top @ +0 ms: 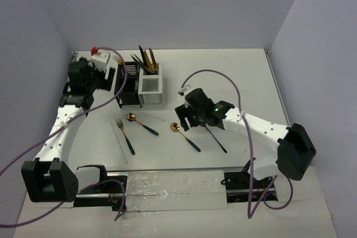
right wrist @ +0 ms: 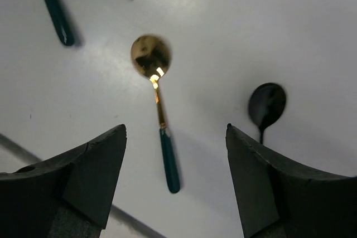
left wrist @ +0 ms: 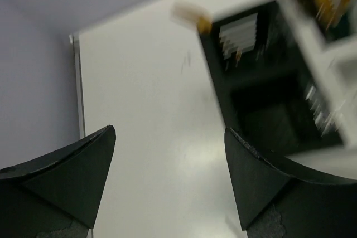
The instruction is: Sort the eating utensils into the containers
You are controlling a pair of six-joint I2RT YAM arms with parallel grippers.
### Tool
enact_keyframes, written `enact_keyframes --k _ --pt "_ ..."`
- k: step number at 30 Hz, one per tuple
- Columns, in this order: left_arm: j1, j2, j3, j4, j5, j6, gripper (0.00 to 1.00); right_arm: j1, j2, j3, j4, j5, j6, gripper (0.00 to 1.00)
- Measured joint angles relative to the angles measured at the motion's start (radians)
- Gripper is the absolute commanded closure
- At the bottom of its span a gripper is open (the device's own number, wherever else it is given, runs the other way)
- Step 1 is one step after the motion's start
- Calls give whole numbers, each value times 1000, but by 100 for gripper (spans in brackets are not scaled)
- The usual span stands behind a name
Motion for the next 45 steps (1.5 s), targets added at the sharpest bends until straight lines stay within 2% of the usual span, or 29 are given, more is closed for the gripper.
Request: enact_keyframes --k 6,9,14,16,22,23,24,25,30,34,37,39,40,42,45 --pt "198 -93 -282 -181 15 93 11 72 195 47 -105 -89 -35 25" --pt "274 -96 -344 -224 25 105 11 73 271 51 -138 -104 -36 27" --pt "325 -128 -388 -233 27 108 11 77 313 51 -169 -125 -31 35" --pt "335 -151 -398 -231 29 106 11 83 331 55 -170 -126 -31 42" --pt "346 -180 -425 -224 38 89 11 96 404 95 -182 -125 -34 74" --pt "347 -181 -431 -221 38 88 11 97 408 99 -183 -122 -33 87" --pt "347 -182 -438 -219 37 87 11 98 410 102 -185 -114 -36 96" --pt "348 -182 -443 -219 37 87 11 102 411 104 -189 -108 -35 100" --pt "352 -190 -451 -218 29 84 11 131 397 122 -241 -29 -28 100" --pt "354 -195 -451 -215 30 73 11 161 258 161 -254 70 -38 100" --pt "357 -195 -451 -211 31 66 11 170 73 179 -96 141 -83 100" --pt "358 -195 -451 -208 32 61 11 171 -32 170 104 190 -138 100" --pt "358 -194 -451 -208 35 58 11 171 -74 150 260 217 -174 100" --pt "358 -194 -451 -208 41 54 11 167 -95 107 554 257 -235 100" --pt "359 -194 -451 -207 42 52 11 146 2 97 942 290 -287 100"
